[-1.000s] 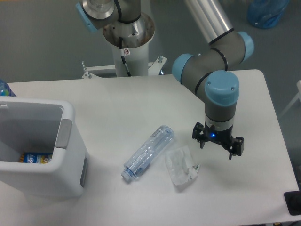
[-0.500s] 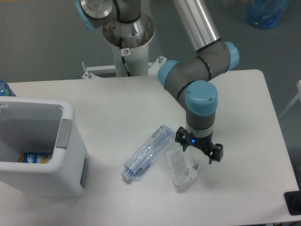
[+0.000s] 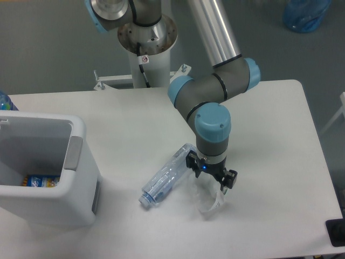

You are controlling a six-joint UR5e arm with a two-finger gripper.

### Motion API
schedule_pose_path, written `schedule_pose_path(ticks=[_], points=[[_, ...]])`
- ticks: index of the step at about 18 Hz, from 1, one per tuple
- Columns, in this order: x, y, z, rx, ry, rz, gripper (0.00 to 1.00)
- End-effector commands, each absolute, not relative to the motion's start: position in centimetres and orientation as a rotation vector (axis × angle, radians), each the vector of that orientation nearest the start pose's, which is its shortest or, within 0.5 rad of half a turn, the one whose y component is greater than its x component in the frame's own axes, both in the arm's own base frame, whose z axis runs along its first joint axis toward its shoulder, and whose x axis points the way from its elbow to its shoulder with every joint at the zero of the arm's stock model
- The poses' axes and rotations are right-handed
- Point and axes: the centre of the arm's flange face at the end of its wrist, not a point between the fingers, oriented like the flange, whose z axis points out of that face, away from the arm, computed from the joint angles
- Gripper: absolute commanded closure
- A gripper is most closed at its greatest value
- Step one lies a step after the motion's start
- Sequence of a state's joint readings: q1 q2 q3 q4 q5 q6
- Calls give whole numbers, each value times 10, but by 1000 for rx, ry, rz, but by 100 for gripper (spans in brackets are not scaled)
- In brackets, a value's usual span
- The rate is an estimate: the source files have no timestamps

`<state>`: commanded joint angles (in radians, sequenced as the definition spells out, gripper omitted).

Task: Place the trash in the trash can
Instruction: 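Close the gripper on the clear crumpled plastic cup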

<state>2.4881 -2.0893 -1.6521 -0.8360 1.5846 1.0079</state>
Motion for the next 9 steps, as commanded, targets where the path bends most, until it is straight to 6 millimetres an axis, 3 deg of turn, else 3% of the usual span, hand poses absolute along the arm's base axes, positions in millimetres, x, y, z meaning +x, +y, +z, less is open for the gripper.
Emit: schedule_pose_path(ticks=[9], points=[[-445,498,233,-3054,109,207,100]])
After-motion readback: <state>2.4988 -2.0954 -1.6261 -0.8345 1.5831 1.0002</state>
